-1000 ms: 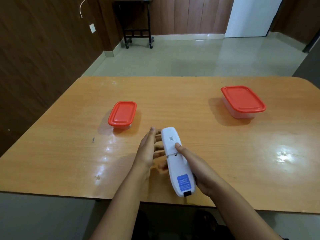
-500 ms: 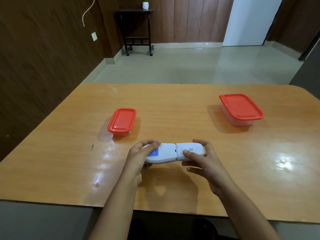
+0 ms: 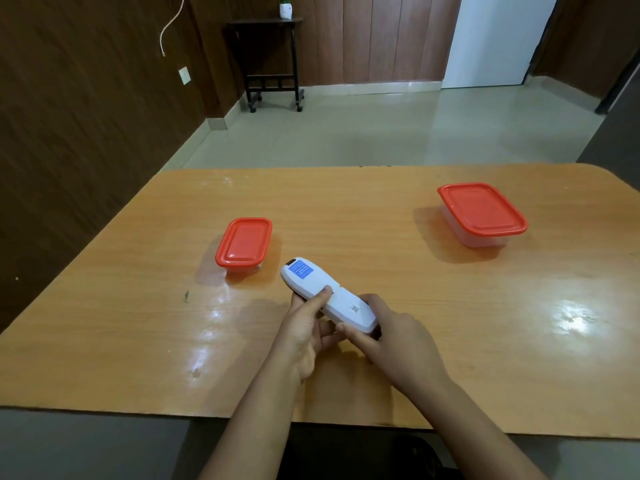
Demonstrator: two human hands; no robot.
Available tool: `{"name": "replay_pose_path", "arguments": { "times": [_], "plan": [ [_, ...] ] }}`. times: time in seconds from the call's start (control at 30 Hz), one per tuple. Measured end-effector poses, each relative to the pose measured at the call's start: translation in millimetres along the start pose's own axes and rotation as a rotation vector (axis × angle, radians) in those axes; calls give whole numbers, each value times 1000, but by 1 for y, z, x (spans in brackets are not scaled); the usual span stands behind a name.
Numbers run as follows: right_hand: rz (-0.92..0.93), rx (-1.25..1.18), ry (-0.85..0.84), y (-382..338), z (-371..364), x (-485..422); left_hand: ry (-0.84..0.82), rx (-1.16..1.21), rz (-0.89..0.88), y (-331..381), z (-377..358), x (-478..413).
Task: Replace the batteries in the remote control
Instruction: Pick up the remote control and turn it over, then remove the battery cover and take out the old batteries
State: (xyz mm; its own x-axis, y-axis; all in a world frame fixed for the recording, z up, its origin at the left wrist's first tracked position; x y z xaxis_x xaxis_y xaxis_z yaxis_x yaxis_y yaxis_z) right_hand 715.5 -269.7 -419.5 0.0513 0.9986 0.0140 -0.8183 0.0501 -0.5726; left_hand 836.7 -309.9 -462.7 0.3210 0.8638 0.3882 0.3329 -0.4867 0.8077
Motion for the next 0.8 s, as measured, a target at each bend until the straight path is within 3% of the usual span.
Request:
{"name": "replay_pose_path", "arguments": {
  "times": [0.13, 0.37, 0.47, 0.8],
  "plan": [
    [22, 46, 33, -5, 2, -1, 90, -132, -86, 7, 11, -2],
    [-58, 25, 130, 13, 28, 2, 336, 88, -225, 32, 59, -4],
    [-145, 55, 137, 42, 31, -9, 293, 152, -210, 35, 64, -3],
    [-300, 306, 268, 94, 28, -43, 153, 36, -90, 24, 43, -5]
  ]
}}
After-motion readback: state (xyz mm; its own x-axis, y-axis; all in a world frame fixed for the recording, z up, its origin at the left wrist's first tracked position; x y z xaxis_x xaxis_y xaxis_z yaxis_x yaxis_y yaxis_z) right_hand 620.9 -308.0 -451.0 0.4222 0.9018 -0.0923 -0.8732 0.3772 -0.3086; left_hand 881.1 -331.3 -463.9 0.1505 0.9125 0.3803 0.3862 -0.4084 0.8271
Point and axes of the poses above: each hand's wrist, its own x-axis away from the middle knuckle, its own z-axis out of the back of the hand, y = z × x, the point moved 10 cm from there along -x, towards the middle knuckle, and after that the axes turned 6 degrees about -y, right-handed, at the moved point
